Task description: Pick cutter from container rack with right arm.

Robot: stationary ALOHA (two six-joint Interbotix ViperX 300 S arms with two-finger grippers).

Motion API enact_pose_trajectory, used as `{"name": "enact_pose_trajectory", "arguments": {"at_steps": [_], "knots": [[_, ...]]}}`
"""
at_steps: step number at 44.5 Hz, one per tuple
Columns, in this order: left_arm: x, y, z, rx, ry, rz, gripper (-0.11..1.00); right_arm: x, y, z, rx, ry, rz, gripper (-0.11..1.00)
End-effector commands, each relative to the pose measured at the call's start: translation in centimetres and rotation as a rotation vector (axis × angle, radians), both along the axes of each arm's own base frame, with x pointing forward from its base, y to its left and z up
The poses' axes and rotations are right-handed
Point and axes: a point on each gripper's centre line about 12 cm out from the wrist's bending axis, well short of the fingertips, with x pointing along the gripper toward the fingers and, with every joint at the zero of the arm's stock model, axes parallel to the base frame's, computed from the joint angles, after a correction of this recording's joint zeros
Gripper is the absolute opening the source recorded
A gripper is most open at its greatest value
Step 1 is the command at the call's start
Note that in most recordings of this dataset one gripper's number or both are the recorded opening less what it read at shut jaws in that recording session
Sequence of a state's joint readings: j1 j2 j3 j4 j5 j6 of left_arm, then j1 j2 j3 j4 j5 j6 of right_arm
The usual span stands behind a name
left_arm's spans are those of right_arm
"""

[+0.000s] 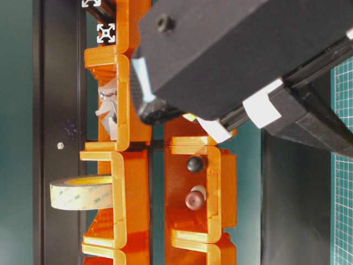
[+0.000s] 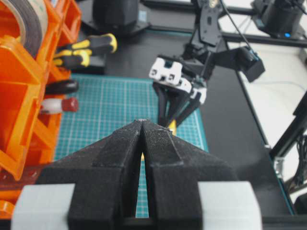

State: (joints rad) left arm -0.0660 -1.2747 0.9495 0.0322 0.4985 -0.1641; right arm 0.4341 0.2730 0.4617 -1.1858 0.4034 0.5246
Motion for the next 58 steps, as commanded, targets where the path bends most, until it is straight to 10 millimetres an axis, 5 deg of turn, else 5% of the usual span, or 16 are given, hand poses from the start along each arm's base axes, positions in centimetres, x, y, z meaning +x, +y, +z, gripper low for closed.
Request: {"name": "enact_pose_trajectory", "arguments": {"at_steps": [1,7,17,27,34,58], "knots": [[0.3,0.0,0.3,0.000,-0.003,0.000,0.01,0.0,0.3,0.1,0.036,-0.003,-0.005,0.27],[0.3,-0.1,0.3,-0.002,-0.003,-0.003,0.01,-0.1,0.3,-0.1,0.052,0.006,-0.017,0.32],[0.2,-0.1,0.8,0.000,-0.023,-0.004,0.01,-0.5,0.3,-0.5,0.067,0.021,-0.028,0.69],[0.2,-0.1,0.9,-0.002,-0.032,-0.004,0.01,-1.0,0.9,-0.7,0.131,0.045,-0.076,0.77],[0.1,-0.1,1.0,-0.004,-0.035,-0.005,0.01,-0.9,2.0,2.4,0.253,-0.019,-0.148,0.82],[-0.4,-0.2,1.4,0.001,-0.045,-0.022,0.01,-6.0,-0.9,9.9,0.501,-0.217,-0.402,0.82]]}}
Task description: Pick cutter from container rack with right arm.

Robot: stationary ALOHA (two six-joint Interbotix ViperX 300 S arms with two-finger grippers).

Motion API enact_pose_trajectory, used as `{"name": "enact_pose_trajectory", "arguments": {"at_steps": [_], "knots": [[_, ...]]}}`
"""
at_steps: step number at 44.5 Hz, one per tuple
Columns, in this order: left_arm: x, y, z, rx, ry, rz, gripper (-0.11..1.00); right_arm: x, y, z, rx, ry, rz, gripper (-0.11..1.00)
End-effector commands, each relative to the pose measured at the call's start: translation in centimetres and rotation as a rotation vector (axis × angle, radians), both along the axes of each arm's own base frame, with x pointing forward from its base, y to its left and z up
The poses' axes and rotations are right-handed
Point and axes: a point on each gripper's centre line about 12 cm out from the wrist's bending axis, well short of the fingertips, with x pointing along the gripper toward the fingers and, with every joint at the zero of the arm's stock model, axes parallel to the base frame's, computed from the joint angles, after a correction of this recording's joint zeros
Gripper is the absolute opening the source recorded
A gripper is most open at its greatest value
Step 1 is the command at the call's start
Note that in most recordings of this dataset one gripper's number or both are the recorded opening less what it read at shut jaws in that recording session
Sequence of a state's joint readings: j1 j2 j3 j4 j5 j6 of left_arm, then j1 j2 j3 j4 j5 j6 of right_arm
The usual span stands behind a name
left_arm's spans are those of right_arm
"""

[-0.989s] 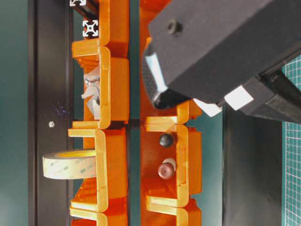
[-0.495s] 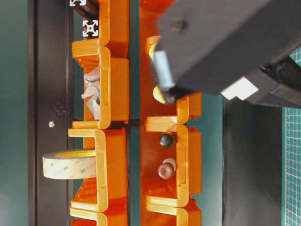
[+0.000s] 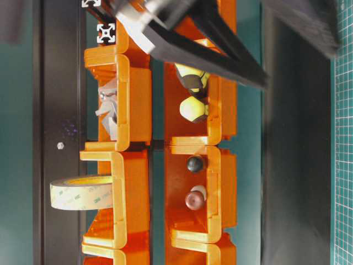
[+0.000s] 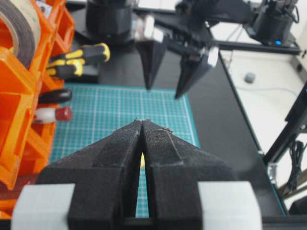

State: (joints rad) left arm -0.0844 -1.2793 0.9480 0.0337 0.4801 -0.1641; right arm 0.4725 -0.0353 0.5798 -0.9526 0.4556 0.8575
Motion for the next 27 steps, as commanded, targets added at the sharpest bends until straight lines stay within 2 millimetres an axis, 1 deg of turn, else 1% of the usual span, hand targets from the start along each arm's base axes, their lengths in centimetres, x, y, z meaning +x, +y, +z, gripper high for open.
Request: {"name": "enact_pose_trajectory", "arguments": {"at_steps": [1,8,17,22,27], "knots": [[-0.5,0.0,1.1,0.001,-0.020,-0.002,0.01,-1.1,-0.6,2.5,0.073,-0.072,-0.052,0.82],[-0.8,0.0,0.7,-0.002,0.006,-0.002,0.01,-3.4,-1.3,3.5,0.160,-0.120,-0.111,0.82],[-0.6,0.0,0.5,-0.001,0.014,-0.002,0.01,-5.4,-2.4,4.6,0.252,-0.173,-0.180,0.82],[-0.6,0.0,0.6,-0.003,0.006,-0.002,0.01,-6.1,-2.8,4.6,0.278,-0.184,-0.204,0.81],[-0.6,0.0,0.6,-0.002,0.005,-0.001,0.01,-6.3,-3.0,4.9,0.300,-0.196,-0.217,0.81]]}}
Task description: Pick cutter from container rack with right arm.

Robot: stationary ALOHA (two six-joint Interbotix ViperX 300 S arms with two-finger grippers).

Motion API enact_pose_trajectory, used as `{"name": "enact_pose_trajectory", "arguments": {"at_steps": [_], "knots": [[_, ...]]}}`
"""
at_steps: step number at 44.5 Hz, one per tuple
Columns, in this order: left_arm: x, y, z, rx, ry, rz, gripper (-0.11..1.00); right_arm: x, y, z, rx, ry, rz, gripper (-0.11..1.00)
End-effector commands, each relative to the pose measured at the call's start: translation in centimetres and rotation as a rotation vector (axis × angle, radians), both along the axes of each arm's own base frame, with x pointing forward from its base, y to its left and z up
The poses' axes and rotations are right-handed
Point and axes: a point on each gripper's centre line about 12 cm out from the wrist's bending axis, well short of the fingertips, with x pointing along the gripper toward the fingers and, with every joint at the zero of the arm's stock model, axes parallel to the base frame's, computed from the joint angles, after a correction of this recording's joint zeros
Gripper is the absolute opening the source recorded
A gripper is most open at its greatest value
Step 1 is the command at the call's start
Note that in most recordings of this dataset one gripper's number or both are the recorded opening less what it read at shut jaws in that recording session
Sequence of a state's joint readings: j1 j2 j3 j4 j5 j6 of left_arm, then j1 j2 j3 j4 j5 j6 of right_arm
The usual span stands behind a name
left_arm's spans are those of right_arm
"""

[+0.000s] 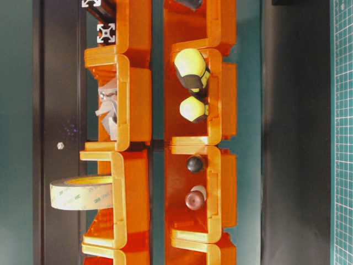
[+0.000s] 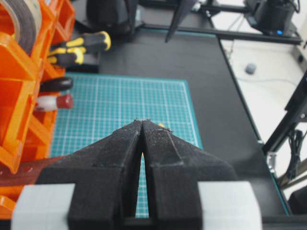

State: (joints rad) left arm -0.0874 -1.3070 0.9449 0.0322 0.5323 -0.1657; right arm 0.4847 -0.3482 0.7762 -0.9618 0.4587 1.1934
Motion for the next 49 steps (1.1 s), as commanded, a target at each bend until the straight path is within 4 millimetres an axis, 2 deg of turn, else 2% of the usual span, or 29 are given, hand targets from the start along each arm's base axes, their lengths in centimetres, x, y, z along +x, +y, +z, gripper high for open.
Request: {"name": "enact_pose_trajectory", "arguments": {"at_steps": [1,31,49], "knots": [[0.2,0.0,0.8,0.000,-0.017,0.000,0.01,-0.1,-0.1,1.0,0.016,-0.034,-0.007,0.81],[0.2,0.0,0.5,-0.001,-0.008,0.000,0.01,-1.6,-1.1,1.4,0.076,-0.066,-0.053,0.81],[0.4,0.0,0.2,-0.002,0.000,0.000,0.01,-1.8,-1.2,1.5,0.084,-0.070,-0.057,0.81]]}}
